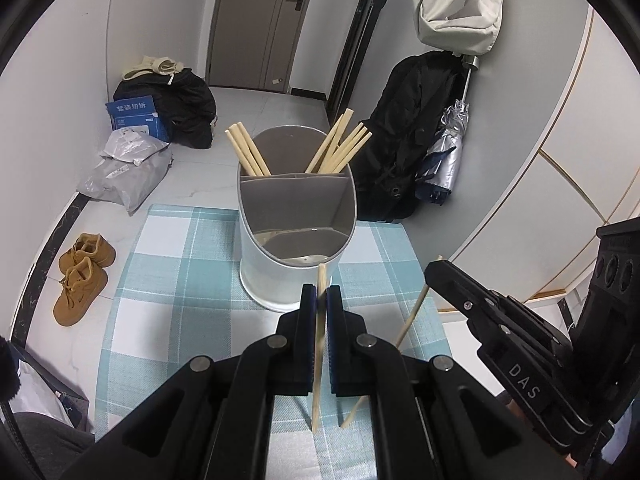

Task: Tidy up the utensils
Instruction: 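Lift both held chopsticks up above the white holder's opening, then open both grippers to drop the chopsticks into the white holder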

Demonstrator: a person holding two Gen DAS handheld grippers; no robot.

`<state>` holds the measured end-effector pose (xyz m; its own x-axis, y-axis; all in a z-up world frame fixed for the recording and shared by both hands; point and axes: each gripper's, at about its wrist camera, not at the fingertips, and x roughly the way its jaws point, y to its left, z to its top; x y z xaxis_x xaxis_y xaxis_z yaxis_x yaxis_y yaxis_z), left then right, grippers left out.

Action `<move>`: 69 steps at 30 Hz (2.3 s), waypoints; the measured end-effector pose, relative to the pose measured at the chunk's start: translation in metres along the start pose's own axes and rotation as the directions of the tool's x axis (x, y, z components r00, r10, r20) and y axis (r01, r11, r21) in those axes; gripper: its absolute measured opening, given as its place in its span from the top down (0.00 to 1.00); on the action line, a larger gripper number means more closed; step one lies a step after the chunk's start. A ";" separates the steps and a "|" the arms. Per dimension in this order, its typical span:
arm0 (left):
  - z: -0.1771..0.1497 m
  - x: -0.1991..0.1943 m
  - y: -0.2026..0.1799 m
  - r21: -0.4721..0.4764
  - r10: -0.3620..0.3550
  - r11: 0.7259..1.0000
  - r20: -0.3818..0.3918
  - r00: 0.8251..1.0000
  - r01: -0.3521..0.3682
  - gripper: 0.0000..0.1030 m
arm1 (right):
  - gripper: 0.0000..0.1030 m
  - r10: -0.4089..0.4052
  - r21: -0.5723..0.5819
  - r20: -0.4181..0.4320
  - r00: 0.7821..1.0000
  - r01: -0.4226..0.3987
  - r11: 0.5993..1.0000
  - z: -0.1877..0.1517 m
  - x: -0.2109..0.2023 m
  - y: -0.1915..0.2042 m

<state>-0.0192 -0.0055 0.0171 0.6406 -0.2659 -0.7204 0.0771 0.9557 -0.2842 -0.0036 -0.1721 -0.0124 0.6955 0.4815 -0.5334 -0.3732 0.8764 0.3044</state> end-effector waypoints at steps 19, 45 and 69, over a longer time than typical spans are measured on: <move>0.047 -0.015 0.001 0.004 -0.041 0.999 -0.008 0.999 0.041 0.99 | 0.97 0.080 0.007 0.049 0.996 -0.081 0.997 0.036 -0.018 0.022; 0.180 -0.027 0.030 -0.079 0.007 0.997 0.204 0.979 0.009 0.99 | 0.97 0.086 -0.095 0.238 0.967 -0.065 0.993 0.208 0.015 0.036; 0.148 0.020 0.053 -0.015 -0.038 0.999 0.172 0.984 0.041 0.99 | 0.97 0.063 -0.143 0.162 0.985 -0.040 0.989 0.176 0.091 0.022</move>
<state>0.1106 0.0586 0.0810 0.7594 -0.2760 -0.5892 0.0917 0.9419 -0.3231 0.1595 -0.1110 0.0850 0.7608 0.5277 -0.3778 -0.4850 0.8491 0.2093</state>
